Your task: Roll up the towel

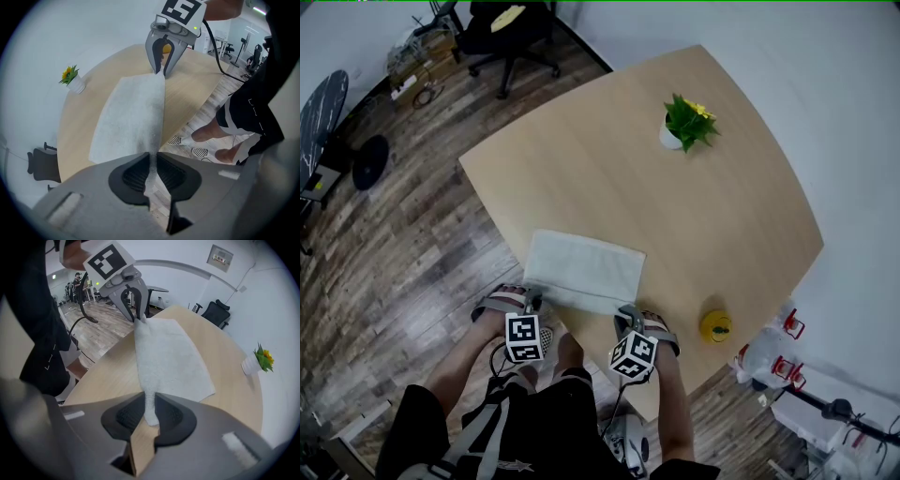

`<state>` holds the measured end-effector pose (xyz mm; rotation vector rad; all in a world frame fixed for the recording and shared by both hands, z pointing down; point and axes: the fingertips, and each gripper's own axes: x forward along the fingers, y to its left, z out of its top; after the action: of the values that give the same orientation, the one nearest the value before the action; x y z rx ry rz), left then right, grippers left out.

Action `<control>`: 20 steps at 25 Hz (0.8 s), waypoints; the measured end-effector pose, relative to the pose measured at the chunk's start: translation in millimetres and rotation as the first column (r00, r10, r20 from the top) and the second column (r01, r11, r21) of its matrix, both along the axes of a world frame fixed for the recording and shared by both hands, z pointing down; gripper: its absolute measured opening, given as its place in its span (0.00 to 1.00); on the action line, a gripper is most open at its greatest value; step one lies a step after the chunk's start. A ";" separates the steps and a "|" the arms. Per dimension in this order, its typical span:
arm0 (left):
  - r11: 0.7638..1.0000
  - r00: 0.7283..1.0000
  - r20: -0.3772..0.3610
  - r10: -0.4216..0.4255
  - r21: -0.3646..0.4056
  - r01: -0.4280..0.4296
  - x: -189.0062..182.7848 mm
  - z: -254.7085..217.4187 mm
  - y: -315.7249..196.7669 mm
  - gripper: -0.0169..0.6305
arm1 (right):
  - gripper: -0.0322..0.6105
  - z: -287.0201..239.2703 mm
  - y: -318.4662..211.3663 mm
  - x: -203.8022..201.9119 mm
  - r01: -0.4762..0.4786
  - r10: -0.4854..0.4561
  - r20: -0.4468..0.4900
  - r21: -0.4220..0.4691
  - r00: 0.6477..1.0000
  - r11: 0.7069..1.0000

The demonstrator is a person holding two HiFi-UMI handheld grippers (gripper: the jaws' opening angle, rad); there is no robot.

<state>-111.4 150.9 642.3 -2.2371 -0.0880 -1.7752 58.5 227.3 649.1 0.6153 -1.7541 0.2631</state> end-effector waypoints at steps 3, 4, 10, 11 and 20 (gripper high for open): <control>1.000 1.000 -0.001 -0.004 0.002 0.004 0.9 -2.2 -2.7 0.12 | 0.17 -1.7 -2.9 1.8 0.000 0.000 0.003 -0.004 1.000 1.000; 1.000 1.000 -0.002 -0.003 0.005 0.003 1.3 -2.8 -3.6 0.12 | 0.17 -2.4 -4.0 2.2 0.001 -0.001 0.003 -0.004 1.000 1.000; 1.000 1.000 -0.009 -0.010 0.004 0.010 4.1 -5.5 -11.0 0.12 | 0.17 -4.7 -12.4 5.4 0.006 -0.006 0.009 -0.010 1.000 1.000; 1.000 1.000 -0.009 -0.013 0.003 0.013 4.6 -5.7 -11.9 0.12 | 0.17 -5.1 -13.4 5.9 0.007 -0.007 0.010 -0.010 1.000 1.000; 1.000 1.000 -0.011 -0.025 0.007 0.025 7.6 -5.5 -22.7 0.13 | 0.17 -5.9 -23.2 9.4 0.005 -0.005 0.014 -0.009 1.000 1.000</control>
<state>-103.8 128.3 636.8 -2.2523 -0.0511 -1.7723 67.9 204.1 643.2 0.6037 -1.7668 0.2721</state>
